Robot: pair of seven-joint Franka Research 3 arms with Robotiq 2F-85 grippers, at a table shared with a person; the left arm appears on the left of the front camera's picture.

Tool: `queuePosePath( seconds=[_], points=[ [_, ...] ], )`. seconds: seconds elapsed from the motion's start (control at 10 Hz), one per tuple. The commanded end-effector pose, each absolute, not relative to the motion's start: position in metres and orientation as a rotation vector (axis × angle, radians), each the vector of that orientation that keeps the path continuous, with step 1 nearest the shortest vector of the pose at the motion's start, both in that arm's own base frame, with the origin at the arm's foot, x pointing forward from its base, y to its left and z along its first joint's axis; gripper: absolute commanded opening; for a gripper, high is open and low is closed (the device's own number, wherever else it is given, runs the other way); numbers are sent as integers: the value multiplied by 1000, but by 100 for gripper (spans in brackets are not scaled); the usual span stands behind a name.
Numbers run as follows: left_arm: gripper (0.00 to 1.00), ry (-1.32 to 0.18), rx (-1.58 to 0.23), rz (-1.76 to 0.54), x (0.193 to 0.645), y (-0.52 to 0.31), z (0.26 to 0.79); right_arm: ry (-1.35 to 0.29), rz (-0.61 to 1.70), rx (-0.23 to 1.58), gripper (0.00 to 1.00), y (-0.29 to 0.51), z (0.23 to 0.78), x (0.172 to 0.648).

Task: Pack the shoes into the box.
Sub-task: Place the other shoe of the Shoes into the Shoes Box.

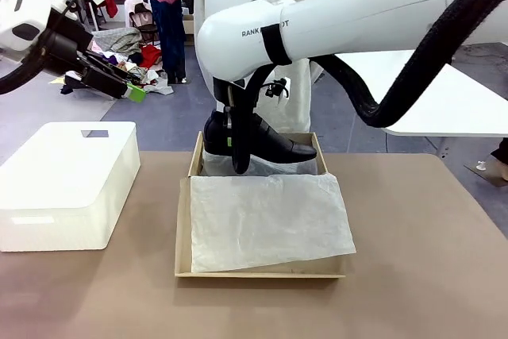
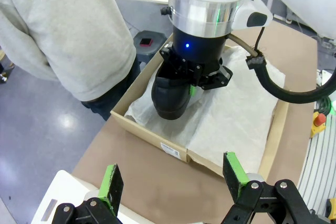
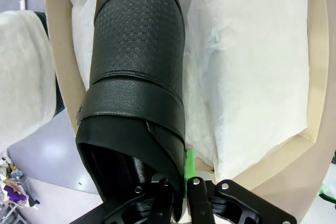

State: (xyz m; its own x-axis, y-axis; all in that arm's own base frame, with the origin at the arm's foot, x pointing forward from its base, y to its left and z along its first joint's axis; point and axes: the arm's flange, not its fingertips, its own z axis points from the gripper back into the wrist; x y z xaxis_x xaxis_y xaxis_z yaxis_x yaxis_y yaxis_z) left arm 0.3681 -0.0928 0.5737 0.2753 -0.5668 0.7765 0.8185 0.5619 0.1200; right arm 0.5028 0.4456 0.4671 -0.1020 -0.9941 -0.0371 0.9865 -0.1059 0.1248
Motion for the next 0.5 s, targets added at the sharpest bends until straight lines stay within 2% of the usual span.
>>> queuePosePath(
  seconds=[0.0, 0.4],
  points=[
    [100, -889, -347, -965, 369, -92, 572, -97, -1691, 142, 0, 449, 465, 504],
    [100, -889, -347, -965, 369, -92, 572, -87, -1652, 126, 0, 451, 449, 507]
  ],
)
